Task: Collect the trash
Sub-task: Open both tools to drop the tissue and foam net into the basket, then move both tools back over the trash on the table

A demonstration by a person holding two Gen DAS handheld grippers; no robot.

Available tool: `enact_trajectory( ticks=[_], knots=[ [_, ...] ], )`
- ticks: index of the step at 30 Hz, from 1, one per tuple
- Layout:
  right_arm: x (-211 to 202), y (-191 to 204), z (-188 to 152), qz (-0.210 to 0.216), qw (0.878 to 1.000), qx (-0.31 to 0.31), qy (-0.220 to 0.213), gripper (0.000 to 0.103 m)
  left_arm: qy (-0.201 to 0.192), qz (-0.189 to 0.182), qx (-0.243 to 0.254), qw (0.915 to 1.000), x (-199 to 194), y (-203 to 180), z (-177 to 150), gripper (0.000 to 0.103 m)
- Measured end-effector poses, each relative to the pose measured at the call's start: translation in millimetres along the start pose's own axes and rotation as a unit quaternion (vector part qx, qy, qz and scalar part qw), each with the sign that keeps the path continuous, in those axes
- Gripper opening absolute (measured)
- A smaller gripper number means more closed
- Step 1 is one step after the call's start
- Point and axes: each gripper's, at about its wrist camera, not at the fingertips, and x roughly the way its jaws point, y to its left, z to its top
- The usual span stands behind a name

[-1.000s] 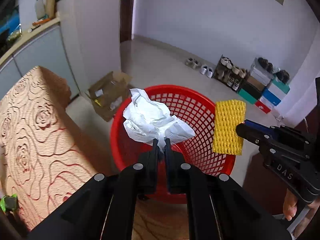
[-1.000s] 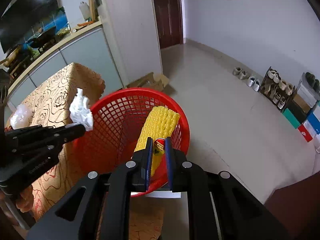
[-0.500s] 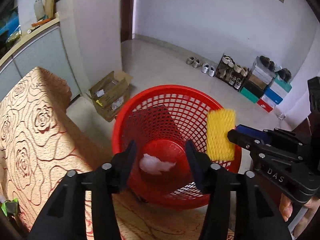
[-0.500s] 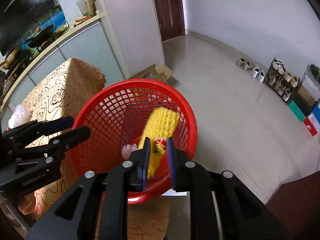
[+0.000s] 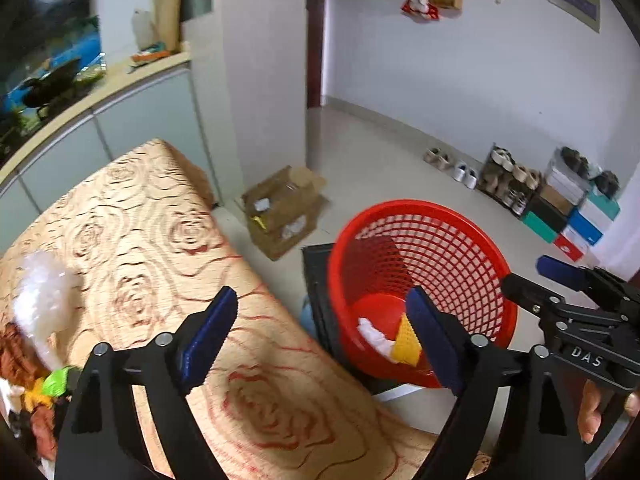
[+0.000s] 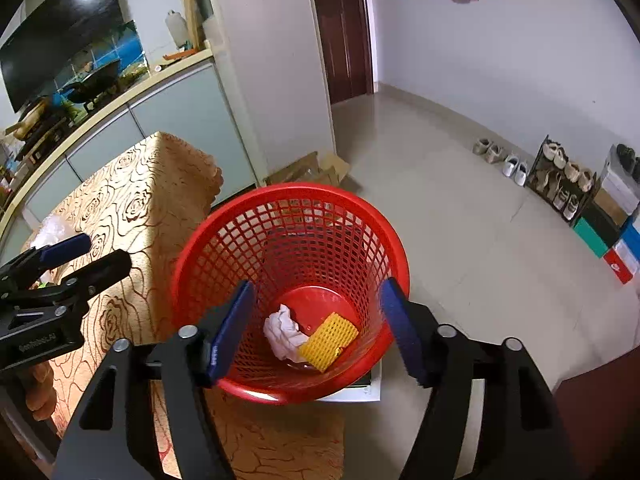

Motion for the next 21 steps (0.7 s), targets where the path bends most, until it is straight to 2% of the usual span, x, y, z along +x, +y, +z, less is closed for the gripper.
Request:
enact_trajectory(
  ticks=[6,11,21],
  knots=[
    [-19,18,-3,0.004,1.000,-0.014,-0.022,0.077,-0.034,0.062,-0.014,0.9974,-33,18,-14,0.090],
    [-36,44,-4,0.013,0.998,-0.040,-0.049,0.080,-0.057,0.104,-0.028,0.9925,-57,36,-25,0.091],
    [-59,78,-11,0.031,0.994,-0.054,-0.089,0.080,-0.084,0.129,-0.068,0.9857,-97,70,-44,0.091]
  ],
)
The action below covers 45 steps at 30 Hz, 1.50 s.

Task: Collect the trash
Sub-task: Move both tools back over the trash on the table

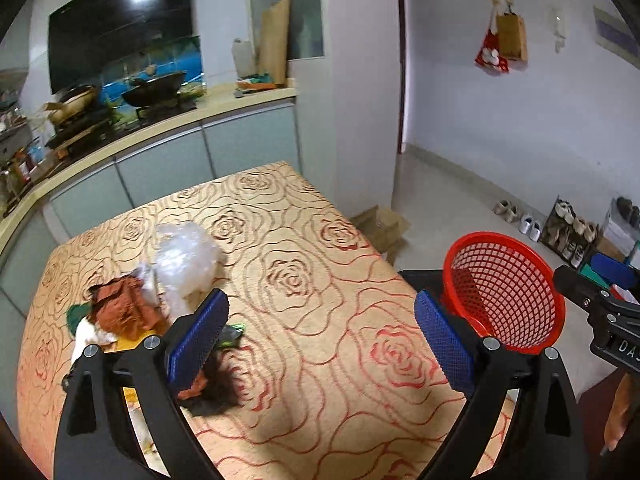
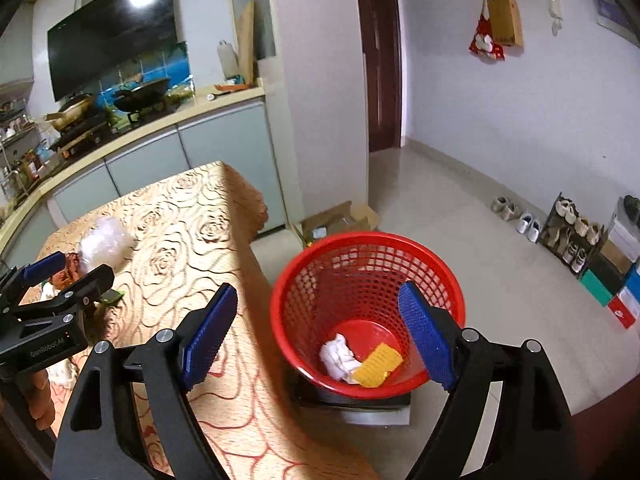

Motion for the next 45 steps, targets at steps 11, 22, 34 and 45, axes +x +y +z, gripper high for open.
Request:
enact_trajectory(
  ticks=[11,22,34,45],
  knots=[
    [-10,49,-14,0.049,0.998,-0.022,-0.016,0.081,-0.020,0.051,-0.058,0.9968,-34,56,-20,0.091],
    [-15,112,-21,0.105,0.992,-0.067,-0.020,0.081,-0.020,0.135,-0.126,0.9825,-63,140,-55,0.091],
    [1,171,-37,0.145,0.984,-0.104,0.015,0.081,0.001,0.189,-0.185,0.9643,-73,229,-104,0.091],
    [21,207,-42,0.162,0.978,-0.128,0.038,0.081,0.038,0.156,-0.189,0.9689,-43,248,-121,0.091]
  ],
)
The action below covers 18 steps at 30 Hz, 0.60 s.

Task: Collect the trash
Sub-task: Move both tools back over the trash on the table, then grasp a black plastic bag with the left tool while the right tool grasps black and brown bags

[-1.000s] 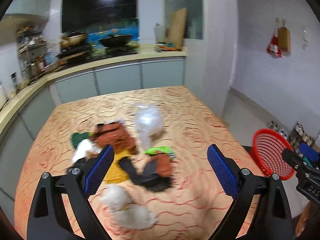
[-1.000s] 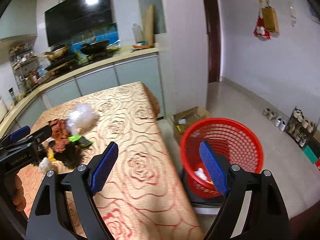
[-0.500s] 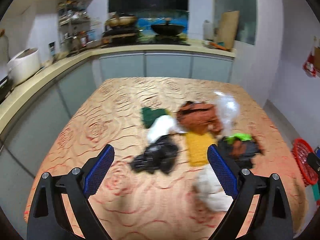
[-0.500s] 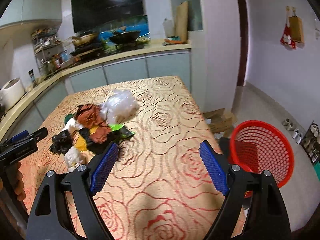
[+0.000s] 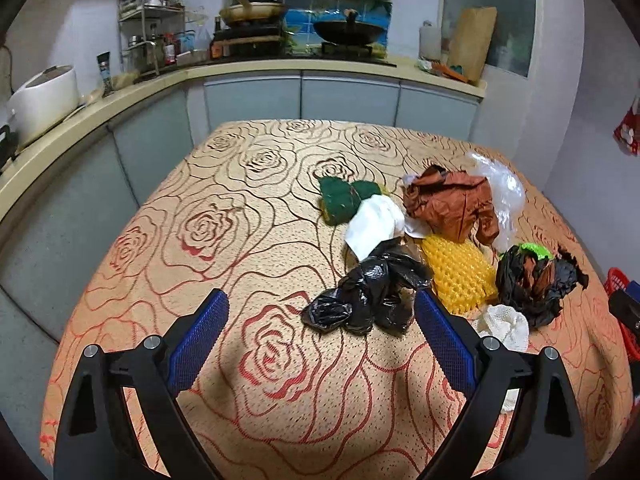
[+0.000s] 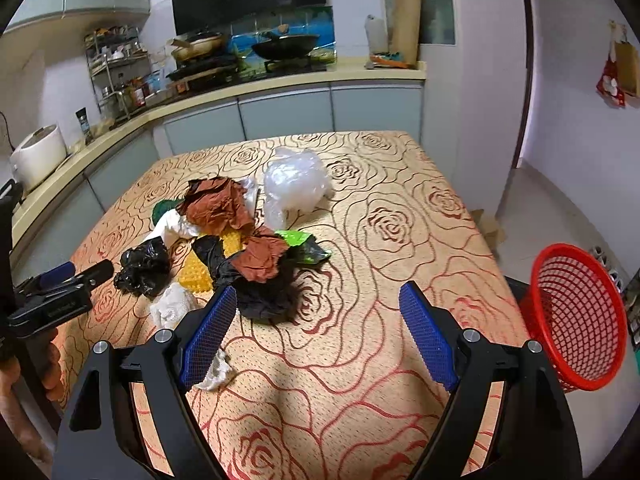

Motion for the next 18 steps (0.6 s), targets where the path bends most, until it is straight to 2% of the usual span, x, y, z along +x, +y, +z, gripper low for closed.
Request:
enact_trajectory(
  ticks=[11,13,17,18],
  knots=[
    [25,5,0,0.011,1.000,-0.007,0.026,0.081,0.027,-0.021,0.028,0.9990,30,-18,10,0.089],
    [30,7,-1,0.014,0.999,-0.010,0.031,0.081,0.031,-0.027,0.033,0.9986,35,-21,12,0.079],
    [37,8,-1,0.020,0.999,-0.009,0.037,0.081,0.056,-0.034,0.037,0.9972,49,-24,13,0.051],
    [39,9,-1,0.022,0.999,-0.009,0.039,0.081,0.059,-0.033,0.038,0.9970,51,-24,13,0.047]
  ],
)
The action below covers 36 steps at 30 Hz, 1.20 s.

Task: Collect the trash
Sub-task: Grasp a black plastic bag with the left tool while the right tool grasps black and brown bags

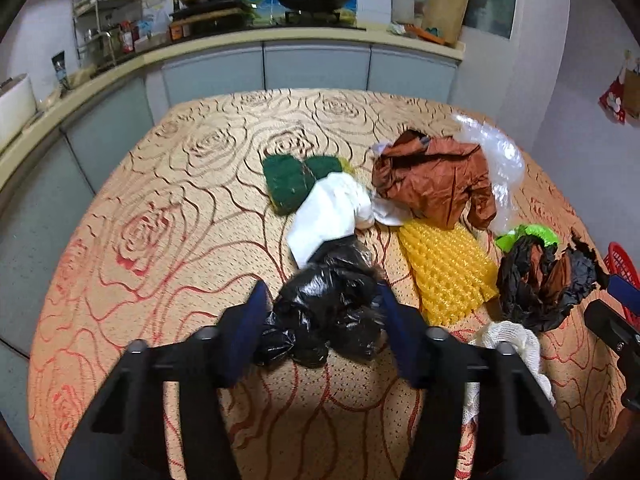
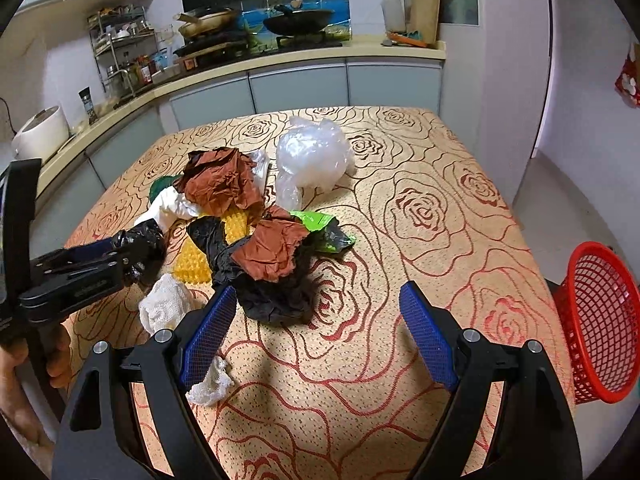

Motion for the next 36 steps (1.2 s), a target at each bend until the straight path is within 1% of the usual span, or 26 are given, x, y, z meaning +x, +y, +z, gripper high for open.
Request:
enact_trajectory(
  ticks=[1,3,4,6,11,13,19,24,26,28,29,31,33,36],
  knots=[
    [2,1,0,0.002,1.000,0.000,0.002,0.081,0.000,0.003,0.001,1.0000,1,0,-1,0.046],
    [6,2,1,0.006,1.000,0.000,0.006,0.081,-0.001,0.007,0.006,1.0000,3,0,-2,0.036],
    [8,3,1,0.009,1.000,0.000,0.008,0.081,-0.001,0.007,0.006,1.0000,2,1,-3,0.034],
    [13,6,2,0.014,1.000,0.000,0.013,0.081,-0.003,0.007,0.006,1.0000,1,3,-4,0.028],
    [18,15,5,0.026,1.000,-0.002,0.016,0.082,-0.011,0.007,-0.001,0.9999,-9,10,-8,0.025],
    [16,18,6,0.029,1.000,-0.001,0.011,0.087,-0.019,0.004,-0.008,0.9998,-15,14,-8,0.025],
    [24,23,15,0.027,1.000,-0.005,0.012,0.087,-0.046,-0.004,-0.023,0.9987,-36,23,-7,0.024],
    [34,24,17,0.026,0.999,-0.004,0.019,0.087,-0.062,0.003,-0.021,0.9979,-48,25,-6,0.024],
    [37,25,17,0.023,0.999,-0.007,0.023,0.082,-0.064,0.004,-0.021,0.9977,-51,25,-6,0.024],
    [40,24,16,0.027,0.999,-0.008,0.032,0.068,-0.066,0.007,-0.020,0.9976,-52,26,-6,0.024],
    [43,23,15,0.028,0.999,-0.007,0.037,0.065,-0.067,0.009,-0.018,0.9976,-53,26,-6,0.024],
    [45,23,14,0.031,0.999,-0.008,0.042,0.054,-0.069,0.011,-0.018,0.9974,-54,26,-6,0.024],
    [46,23,12,0.032,0.998,-0.012,0.044,0.047,-0.070,0.013,-0.019,0.9973,-56,26,-6,0.024],
    [44,24,12,0.031,0.998,-0.020,0.041,0.044,-0.072,0.014,-0.020,0.9971,-57,25,-7,0.024]
  ],
)
